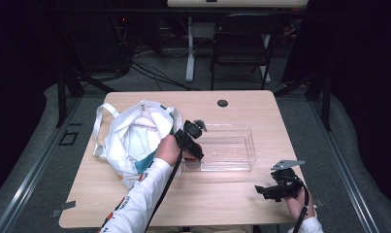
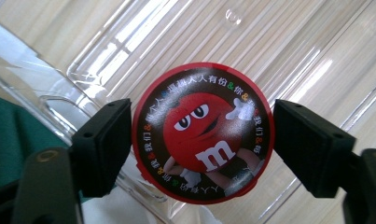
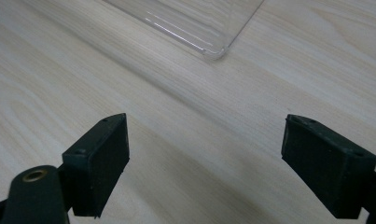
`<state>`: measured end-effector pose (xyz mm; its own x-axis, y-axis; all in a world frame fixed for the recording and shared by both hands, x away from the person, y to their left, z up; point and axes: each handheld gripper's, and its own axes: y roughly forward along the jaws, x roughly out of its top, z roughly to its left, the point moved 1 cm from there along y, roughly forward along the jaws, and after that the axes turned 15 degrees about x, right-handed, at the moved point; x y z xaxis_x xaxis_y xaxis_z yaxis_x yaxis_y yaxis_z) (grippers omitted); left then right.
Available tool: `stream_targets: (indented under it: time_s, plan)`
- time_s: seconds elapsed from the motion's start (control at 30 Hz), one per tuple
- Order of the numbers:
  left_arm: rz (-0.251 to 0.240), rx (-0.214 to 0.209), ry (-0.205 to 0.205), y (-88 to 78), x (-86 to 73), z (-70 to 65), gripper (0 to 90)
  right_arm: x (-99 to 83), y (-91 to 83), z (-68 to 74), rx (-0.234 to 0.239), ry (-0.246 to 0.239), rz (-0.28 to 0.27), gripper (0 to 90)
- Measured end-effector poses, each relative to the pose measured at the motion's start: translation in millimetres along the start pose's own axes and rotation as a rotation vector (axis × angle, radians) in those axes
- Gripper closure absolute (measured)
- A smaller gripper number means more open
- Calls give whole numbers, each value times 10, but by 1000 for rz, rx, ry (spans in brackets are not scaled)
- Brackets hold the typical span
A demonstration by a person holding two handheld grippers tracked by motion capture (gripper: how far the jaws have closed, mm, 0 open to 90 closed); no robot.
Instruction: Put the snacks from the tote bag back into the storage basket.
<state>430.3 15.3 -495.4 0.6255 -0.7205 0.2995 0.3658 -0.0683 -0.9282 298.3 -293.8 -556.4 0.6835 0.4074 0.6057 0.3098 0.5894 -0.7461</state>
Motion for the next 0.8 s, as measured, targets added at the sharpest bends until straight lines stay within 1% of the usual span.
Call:
stream_targets:
  time_s: [0.1, 0.17, 0.3, 0.33, 0.43, 0.5, 0.53, 0.63, 0.7, 0.73, 0.8]
  plan:
    - [-22, -4, -23, -64, 2, 19, 180, -1, -4, 4, 5, 1, -6, 148]
    - [-34, -10, -26, -115, 4, 44, 156, -1, -7, 6, 0, 1, -7, 148]
    - [-78, -24, -45, -265, -1, 104, 112, -1, -5, 6, 0, 1, -7, 147]
    - [-84, -25, -41, -304, -4, 119, 99, -1, -5, 5, 0, 1, -7, 148]
    - [-107, -7, -52, -420, -26, 164, 51, -1, -4, 6, 3, 3, -9, 148]
    - [-127, 6, -63, -511, -53, 211, 36, 0, -2, 5, 0, 3, -6, 148]
    - [-130, 14, -59, -557, -70, 237, 30, 0, -2, 6, 1, 3, -6, 148]
    - [-148, 39, -72, -681, -140, 325, 15, 2, -1, 5, 0, 2, -6, 148]
    - [-146, 52, -73, -755, -196, 404, 15, 3, -1, 4, -2, 2, -1, 148]
    - [-155, 58, -90, -781, -228, 437, 14, 3, -2, 4, -1, 3, -5, 148]
    - [-167, 77, -106, -836, -304, 513, 13, 3, -5, 3, 0, 3, -4, 148]
